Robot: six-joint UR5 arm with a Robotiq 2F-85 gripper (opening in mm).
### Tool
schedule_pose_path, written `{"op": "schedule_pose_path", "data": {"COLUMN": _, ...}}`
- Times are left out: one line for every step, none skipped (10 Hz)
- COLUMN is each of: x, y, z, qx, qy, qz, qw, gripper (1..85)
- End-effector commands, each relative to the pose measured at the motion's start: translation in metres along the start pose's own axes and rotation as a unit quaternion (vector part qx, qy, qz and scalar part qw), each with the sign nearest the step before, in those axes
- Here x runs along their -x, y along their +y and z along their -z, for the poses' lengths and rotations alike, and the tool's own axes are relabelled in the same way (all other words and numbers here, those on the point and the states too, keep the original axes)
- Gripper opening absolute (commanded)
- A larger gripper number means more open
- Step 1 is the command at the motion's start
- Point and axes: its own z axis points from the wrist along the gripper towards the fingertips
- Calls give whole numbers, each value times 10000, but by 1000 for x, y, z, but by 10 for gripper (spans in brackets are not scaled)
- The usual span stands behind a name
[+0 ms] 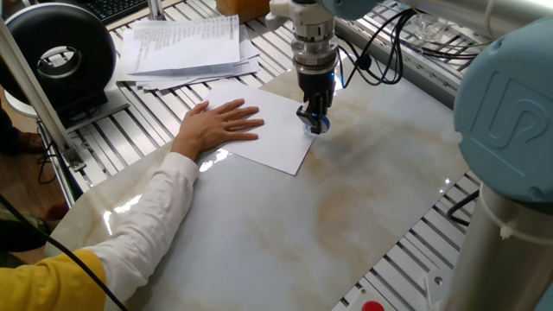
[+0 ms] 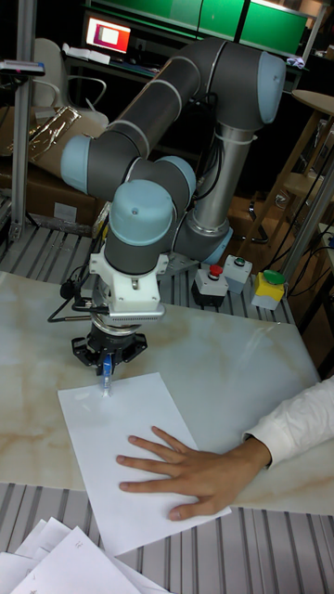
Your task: Use the correction tape on paper
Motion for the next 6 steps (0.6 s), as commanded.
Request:
{"op": "schedule_pose_path", "data": {"x": -2, "y": 2, "z": 0, "qx": 108, "qy": -23, "qz": -45, "qw": 9999, "gripper": 17}}
{"op": "schedule_pose_path", "data": {"x": -3, "y": 2, "z": 1, "qx": 108, "qy": -23, "qz": -45, "qw": 9999, "gripper": 17}}
{"op": "schedule_pose_path", "data": {"x": -3, "y": 2, "z": 3, "qx": 106, "qy": -31, "qz": -52, "qw": 9999, "gripper": 17}}
{"op": "schedule_pose_path", "data": {"x": -2, "y": 3, "z": 6, "qx": 82, "qy": -32, "qz": -50, "qw": 9999, "gripper": 17}}
{"op": "schedule_pose_path", "data": {"x": 1, "y": 3, "z": 10, "qx": 13, "qy": -52, "qz": -32, "qw": 10000, "gripper": 17}}
{"op": "schedule_pose_path", "data": {"x": 4, "y": 1, "z": 10, "qx": 5, "qy": -81, "qz": -16, "qw": 10000, "gripper": 17}}
